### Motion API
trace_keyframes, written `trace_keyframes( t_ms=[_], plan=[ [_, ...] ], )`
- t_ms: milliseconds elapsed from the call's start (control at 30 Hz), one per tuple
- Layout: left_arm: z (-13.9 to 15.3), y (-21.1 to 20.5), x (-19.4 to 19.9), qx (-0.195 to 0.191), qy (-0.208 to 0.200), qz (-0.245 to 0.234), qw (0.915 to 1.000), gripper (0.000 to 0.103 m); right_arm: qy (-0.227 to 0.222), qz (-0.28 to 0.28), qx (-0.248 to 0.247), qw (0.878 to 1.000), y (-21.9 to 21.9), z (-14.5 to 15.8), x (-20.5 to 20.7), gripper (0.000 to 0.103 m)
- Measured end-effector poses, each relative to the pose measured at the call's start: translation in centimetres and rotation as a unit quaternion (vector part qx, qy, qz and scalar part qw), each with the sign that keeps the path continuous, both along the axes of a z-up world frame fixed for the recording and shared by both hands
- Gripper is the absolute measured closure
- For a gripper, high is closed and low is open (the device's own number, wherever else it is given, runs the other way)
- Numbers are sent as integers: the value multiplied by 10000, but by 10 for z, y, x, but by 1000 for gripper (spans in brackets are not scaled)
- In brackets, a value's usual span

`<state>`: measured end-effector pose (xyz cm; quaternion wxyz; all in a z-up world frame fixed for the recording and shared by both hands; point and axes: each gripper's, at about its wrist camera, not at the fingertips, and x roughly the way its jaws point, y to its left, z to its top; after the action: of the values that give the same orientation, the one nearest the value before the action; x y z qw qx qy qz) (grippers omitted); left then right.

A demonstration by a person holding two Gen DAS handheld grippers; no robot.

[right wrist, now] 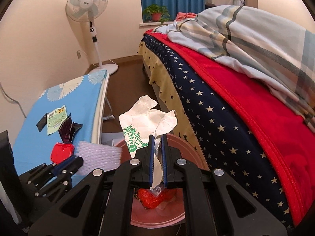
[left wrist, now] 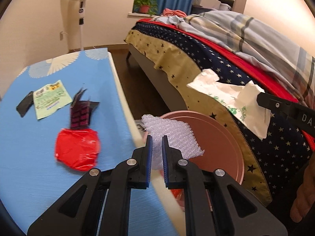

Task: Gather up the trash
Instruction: 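Carry the white tissue and pink foam mesh over the pink bin, then open both grippers to drop the tissue and foam mesh into the bin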

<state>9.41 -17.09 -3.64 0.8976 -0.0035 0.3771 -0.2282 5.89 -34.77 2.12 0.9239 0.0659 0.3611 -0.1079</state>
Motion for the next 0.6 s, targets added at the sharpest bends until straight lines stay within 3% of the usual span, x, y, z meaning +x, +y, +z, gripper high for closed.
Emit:
trace_keyframes(
  t_ms=[233,333,433,600],
  plan=[
    [-3,-12,0,-57,79,-173,9998,91,129,-111,-17,9999,-4,-4,1,94],
    [-3,-12,0,-167,132,-224,9995,75,147,-262,-40,9995,-8,-4,0,86],
    [-1,-10,-1,-216,109,-204,9995,75,115,-335,25,9994,-12,-3,-1,78],
    [4,-2,-1,-328,66,-92,9994,75,22,-362,59,9993,-12,0,-3,77]
  ],
)
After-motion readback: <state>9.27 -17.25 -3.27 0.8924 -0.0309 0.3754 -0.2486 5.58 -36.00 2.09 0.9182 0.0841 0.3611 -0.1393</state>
